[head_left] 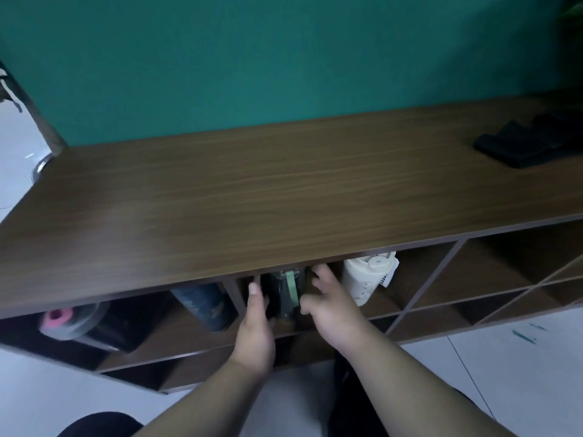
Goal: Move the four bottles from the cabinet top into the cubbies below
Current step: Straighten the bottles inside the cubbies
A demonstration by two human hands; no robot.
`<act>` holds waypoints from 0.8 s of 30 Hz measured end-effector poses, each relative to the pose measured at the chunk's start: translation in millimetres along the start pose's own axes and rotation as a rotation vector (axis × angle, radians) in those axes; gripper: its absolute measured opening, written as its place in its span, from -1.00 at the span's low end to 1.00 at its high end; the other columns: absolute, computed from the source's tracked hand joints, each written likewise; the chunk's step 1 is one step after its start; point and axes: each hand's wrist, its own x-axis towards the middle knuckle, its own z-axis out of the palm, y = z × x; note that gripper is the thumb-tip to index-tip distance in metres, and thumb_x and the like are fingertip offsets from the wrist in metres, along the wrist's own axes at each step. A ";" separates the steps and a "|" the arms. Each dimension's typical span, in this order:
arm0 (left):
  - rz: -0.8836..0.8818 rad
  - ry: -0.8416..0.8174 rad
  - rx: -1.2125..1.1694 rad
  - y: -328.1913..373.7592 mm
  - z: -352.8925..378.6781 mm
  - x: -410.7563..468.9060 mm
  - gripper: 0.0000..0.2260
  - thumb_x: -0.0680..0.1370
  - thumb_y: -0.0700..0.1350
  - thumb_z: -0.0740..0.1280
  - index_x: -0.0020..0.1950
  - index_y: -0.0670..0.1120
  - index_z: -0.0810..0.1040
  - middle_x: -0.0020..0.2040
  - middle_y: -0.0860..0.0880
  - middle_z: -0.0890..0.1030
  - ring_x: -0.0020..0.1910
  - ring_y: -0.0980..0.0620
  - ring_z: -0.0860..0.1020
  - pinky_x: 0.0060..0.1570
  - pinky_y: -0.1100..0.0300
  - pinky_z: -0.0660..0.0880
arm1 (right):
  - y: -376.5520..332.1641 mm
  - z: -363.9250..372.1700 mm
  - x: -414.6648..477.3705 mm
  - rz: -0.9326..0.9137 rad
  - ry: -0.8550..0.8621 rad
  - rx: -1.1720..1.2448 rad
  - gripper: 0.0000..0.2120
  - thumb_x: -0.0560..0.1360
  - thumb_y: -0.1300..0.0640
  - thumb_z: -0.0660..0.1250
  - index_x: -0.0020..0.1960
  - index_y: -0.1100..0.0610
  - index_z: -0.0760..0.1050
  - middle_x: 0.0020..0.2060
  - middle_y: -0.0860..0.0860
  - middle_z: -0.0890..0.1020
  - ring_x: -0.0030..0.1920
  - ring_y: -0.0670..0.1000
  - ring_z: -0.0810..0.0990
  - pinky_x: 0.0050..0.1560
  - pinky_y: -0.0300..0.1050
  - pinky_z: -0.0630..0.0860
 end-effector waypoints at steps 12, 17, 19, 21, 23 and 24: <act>0.030 -0.134 0.024 -3.4 -0.7 8.4 -0.55 0.53 0.30 -0.06 0.38 0.27 0.26 0.31 0.29 0.50 0.26 0.34 0.44 0.54 0.09 0.17 | 3.8 9.5 9.8 -0.020 0.041 -0.032 -0.44 0.20 0.19 0.27 0.19 -0.11 0.50 0.03 -0.03 0.69 0.04 -0.03 0.65 0.15 0.07 0.57; 0.009 -0.095 -0.002 -5.3 1.9 8.3 -0.69 0.66 0.19 -0.09 0.10 0.29 0.44 -0.16 0.52 0.64 -0.09 0.63 0.53 0.35 0.18 0.25 | 5.7 9.1 9.1 -0.003 0.028 -0.075 -0.45 0.22 0.17 0.27 0.19 -0.16 0.46 0.02 -0.14 0.67 0.03 -0.12 0.62 0.08 -0.08 0.55; 0.028 -0.065 0.038 -5.9 0.7 3.2 -0.72 0.67 0.17 -0.08 0.15 0.33 0.41 -0.11 0.51 0.63 -0.05 0.61 0.52 0.33 0.20 0.23 | 1.5 7.5 6.4 0.008 0.034 -0.090 -0.40 0.26 0.18 0.27 0.27 -0.18 0.39 -0.02 -0.23 0.62 0.10 -0.08 0.60 -0.03 -0.20 0.52; -0.028 -0.075 0.067 -12.1 -10.6 -1.3 -0.67 0.64 0.22 -0.04 0.37 0.33 0.32 0.16 0.42 0.51 0.23 0.40 0.46 0.42 0.16 0.20 | -0.3 5.5 3.2 0.061 0.037 -0.119 -0.31 0.36 0.25 0.30 0.44 -0.14 0.29 -0.05 -0.19 0.58 0.24 0.07 0.58 -0.08 -0.20 0.48; -0.112 -0.075 0.079 -19.1 -26.8 3.6 -0.60 0.67 0.21 0.00 0.49 0.21 0.28 0.35 0.26 0.40 0.42 0.20 0.33 0.50 0.06 0.18 | 0.8 4.2 -4.1 0.176 0.008 -0.218 -0.29 0.42 0.24 0.31 0.54 -0.01 0.26 0.17 0.05 0.61 0.33 0.21 0.53 0.04 -0.04 0.51; -0.130 -0.093 0.046 -26.6 -44.0 3.6 -0.63 0.69 0.16 0.03 0.43 0.12 0.40 0.43 0.18 0.41 0.45 0.12 0.35 0.45 0.04 0.26 | 2.4 3.2 -8.6 0.237 -0.041 -0.300 -0.31 0.39 0.16 0.32 0.52 0.04 0.31 0.32 0.13 0.55 0.35 0.20 0.50 0.13 -0.03 0.49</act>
